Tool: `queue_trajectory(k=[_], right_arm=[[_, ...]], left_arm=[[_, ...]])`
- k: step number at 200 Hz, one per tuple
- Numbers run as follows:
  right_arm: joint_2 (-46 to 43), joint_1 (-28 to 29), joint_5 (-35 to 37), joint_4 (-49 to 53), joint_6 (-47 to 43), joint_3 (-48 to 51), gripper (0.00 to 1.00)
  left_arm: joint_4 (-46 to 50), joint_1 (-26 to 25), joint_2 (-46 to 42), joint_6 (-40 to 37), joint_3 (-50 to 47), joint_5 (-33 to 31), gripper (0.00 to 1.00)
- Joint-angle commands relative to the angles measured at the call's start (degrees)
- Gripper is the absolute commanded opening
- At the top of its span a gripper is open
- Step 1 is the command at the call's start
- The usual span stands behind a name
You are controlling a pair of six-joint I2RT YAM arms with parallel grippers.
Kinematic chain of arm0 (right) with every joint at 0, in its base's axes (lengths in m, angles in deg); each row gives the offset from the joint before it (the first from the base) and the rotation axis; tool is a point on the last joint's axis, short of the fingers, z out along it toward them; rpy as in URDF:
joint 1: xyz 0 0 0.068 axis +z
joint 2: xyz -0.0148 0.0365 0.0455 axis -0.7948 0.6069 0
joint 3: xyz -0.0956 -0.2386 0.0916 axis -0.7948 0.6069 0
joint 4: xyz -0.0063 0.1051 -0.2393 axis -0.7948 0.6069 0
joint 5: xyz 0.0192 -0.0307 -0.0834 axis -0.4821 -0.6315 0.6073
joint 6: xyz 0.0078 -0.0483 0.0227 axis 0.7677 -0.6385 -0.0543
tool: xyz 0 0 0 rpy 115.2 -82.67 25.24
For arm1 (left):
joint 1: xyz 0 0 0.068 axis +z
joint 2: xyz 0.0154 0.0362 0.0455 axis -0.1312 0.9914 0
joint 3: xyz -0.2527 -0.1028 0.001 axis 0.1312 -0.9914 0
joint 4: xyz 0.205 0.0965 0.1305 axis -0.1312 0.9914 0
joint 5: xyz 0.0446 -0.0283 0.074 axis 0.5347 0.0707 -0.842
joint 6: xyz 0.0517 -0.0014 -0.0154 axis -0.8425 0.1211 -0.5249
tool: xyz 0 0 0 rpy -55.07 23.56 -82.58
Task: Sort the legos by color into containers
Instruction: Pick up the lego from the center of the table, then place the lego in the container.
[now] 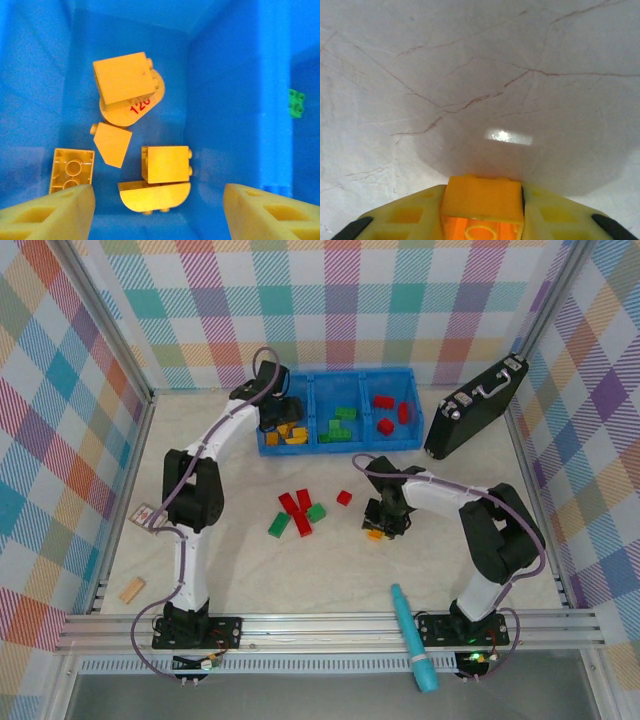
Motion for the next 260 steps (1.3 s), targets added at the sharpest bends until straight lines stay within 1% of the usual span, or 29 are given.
queue_trajectory(k=[1, 26, 55, 78, 88, 105, 139, 159, 177, 195, 216, 238, 260], right_arm=[[0.37, 0.25, 2.62, 4.76, -0.99, -2.5, 0.32], [-0.64, -0.36, 5.58, 9.81, -5.0, -8.33, 0.3], [0.44, -0.96, 11.35, 16.61, -13.98, -22.07, 0.29], [3.4, -0.98, 13.42, 17.12, -21.48, -32.77, 0.29], [4.61, -0.98, 14.89, 17.12, -23.09, -36.62, 0.29], [6.82, -0.99, 15.21, 15.64, -26.61, -42.27, 0.29], [13.2, -0.73, 13.69, 13.53, -33.9, -53.42, 0.28], [17.48, -0.3, 12.05, 11.87, -38.48, -60.29, 0.28], [21.97, 0.47, 9.74, 10.24, -42.96, -67.03, 0.27], [26.78, 1.56, 8.0, 9.34, -47.82, -74.17, 0.28], [31.74, 2.98, 5.99, 6.82, -52.93, -79.18, 0.28], [35.55, 4.09, 5.67, 2.96, -56.94, -81.58, 0.28], [38.77, 4.64, 5.04, 0.33, -58.38, -84.17, 0.28]], left_arm=[[2.55, 0.36, -11.52, -4.73, 1.53, 1.55, 0.72], [3.4, 1.69, -21.56, -9.21, -3.72, 2.2, 0.79], [5.32, 4.15, -33.21, -10.89, -13.66, 1.39, 0.83], [6.53, 5.87, -42.35, -11.17, -22.31, 0.36, 0.85], [7.73, 6.43, -45.62, -11.25, -24.84, -0.07, 0.85], [10.25, 7.29, -50.1, -11.97, -27.94, -0.94, 0.87], [14.72, 7.83, -56.15, -14.73, -31.06, 0.35, 0.88], [15.09, 7.83, -59.58, -15.69, -35.49, 1.62, 0.88], [15.13, 7.84, -61.49, -16.0, -40.66, 5.47, 0.88], [15.35, 7.84, -62.56, -14.75, -45.69, 9.57, 0.88], [14.6, 7.75, -64.06, -12.83, -52.01, 12.96, 0.87], [15.07, 7.67, -65.57, -12.2, -56.21, 13.68, 0.88], [15.35, 7.02, -67.08, -11.79, -57.87, 11.51, 0.88]])
